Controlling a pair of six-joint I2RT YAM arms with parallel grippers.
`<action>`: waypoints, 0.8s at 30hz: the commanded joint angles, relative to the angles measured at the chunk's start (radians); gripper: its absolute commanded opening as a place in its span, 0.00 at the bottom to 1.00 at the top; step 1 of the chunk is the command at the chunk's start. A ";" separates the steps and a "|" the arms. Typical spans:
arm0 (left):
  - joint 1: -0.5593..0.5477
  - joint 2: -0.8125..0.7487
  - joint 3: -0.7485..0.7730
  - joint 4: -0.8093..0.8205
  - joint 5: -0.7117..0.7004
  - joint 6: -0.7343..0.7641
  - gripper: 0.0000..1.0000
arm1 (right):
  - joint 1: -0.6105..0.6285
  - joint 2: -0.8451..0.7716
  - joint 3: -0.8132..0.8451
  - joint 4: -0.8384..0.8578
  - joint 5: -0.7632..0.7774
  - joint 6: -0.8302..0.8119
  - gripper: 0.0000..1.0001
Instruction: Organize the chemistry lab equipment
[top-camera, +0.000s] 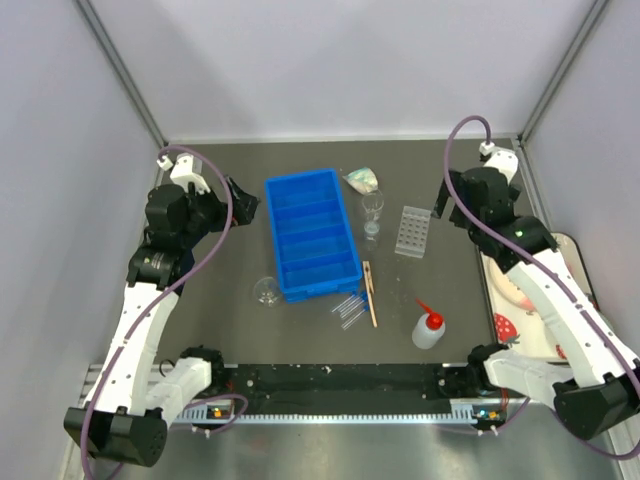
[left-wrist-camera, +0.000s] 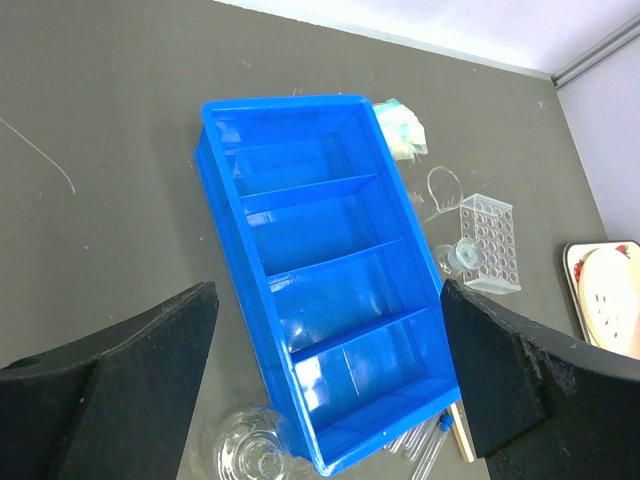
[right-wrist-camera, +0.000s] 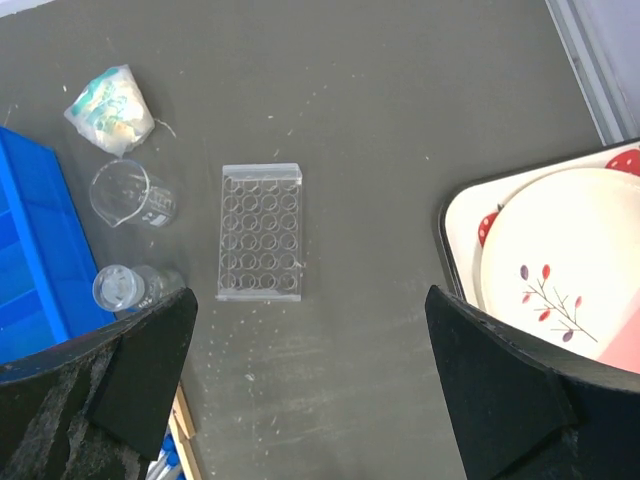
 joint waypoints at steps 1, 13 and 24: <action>-0.004 0.000 0.026 0.004 0.000 0.014 0.98 | -0.001 0.032 0.062 0.013 -0.050 -0.030 0.99; -0.004 0.006 0.021 -0.018 0.042 0.012 0.98 | 0.134 0.132 0.044 0.025 -0.502 -0.021 0.99; -0.002 0.002 -0.029 0.019 0.080 -0.020 0.98 | 0.338 0.300 -0.081 0.163 -0.485 0.074 0.99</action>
